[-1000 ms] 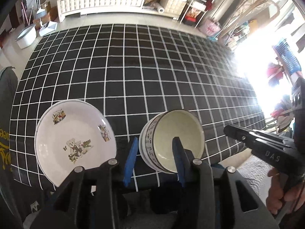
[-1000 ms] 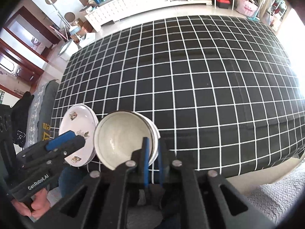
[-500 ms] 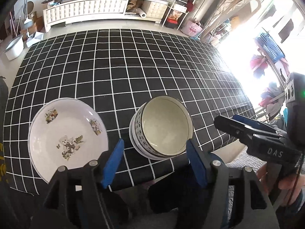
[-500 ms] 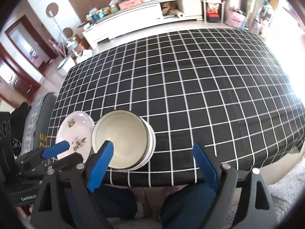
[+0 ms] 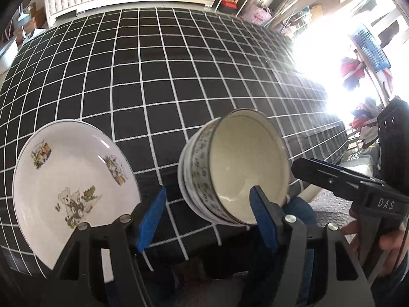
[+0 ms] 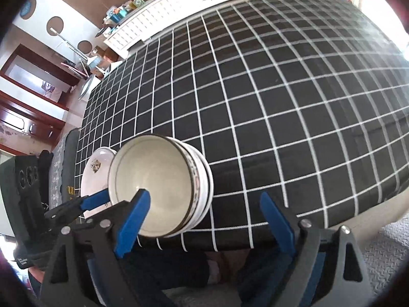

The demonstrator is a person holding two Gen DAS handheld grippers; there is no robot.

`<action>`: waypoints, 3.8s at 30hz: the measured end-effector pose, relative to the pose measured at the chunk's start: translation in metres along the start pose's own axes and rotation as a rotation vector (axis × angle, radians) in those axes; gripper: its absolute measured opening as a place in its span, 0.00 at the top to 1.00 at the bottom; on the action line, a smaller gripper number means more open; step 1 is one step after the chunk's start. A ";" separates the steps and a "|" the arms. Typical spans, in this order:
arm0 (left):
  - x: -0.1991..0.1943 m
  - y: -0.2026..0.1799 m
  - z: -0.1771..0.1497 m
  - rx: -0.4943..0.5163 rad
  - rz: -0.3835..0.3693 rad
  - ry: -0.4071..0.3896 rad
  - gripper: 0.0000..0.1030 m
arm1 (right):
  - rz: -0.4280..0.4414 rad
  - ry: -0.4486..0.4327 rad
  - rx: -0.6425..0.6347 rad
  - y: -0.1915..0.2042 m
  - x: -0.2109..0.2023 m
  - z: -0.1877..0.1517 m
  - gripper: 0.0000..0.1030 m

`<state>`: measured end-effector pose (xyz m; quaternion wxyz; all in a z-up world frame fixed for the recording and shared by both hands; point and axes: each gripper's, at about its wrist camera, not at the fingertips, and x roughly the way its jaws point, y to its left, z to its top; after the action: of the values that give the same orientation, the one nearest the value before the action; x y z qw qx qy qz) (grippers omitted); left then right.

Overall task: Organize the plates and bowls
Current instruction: 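Grasp the rim of the stacked bowls with the left gripper while the right gripper grips the stack too, then lift the stacked bowls with both grippers over the bear-print plate stack, then lower the stacked bowls onto the center of the plate stack with both grippers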

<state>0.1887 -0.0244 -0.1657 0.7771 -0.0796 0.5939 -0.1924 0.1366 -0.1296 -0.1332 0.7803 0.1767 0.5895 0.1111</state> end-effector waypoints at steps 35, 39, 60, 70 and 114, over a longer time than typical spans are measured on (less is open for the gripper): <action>0.074 -0.002 0.008 0.055 -0.047 0.083 0.37 | 0.172 0.164 0.173 -0.044 0.043 -0.003 0.34; 0.059 0.014 -0.002 0.042 -0.052 0.073 0.37 | 0.185 0.157 0.201 -0.043 0.045 0.002 0.34; 0.025 0.011 -0.009 0.003 -0.041 0.042 0.37 | 0.159 0.153 0.256 -0.029 0.027 0.002 0.38; -0.039 0.041 -0.002 -0.064 -0.011 -0.033 0.37 | 0.169 0.169 0.171 0.027 0.023 0.014 0.39; -0.067 0.182 -0.042 -0.265 0.066 -0.051 0.37 | 0.150 0.357 -0.034 0.143 0.116 0.018 0.40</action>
<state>0.1713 0.1724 -0.1818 0.7805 -0.1668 0.5965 -0.0845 0.1917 0.0424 -0.1732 0.6558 0.1843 0.7017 0.2085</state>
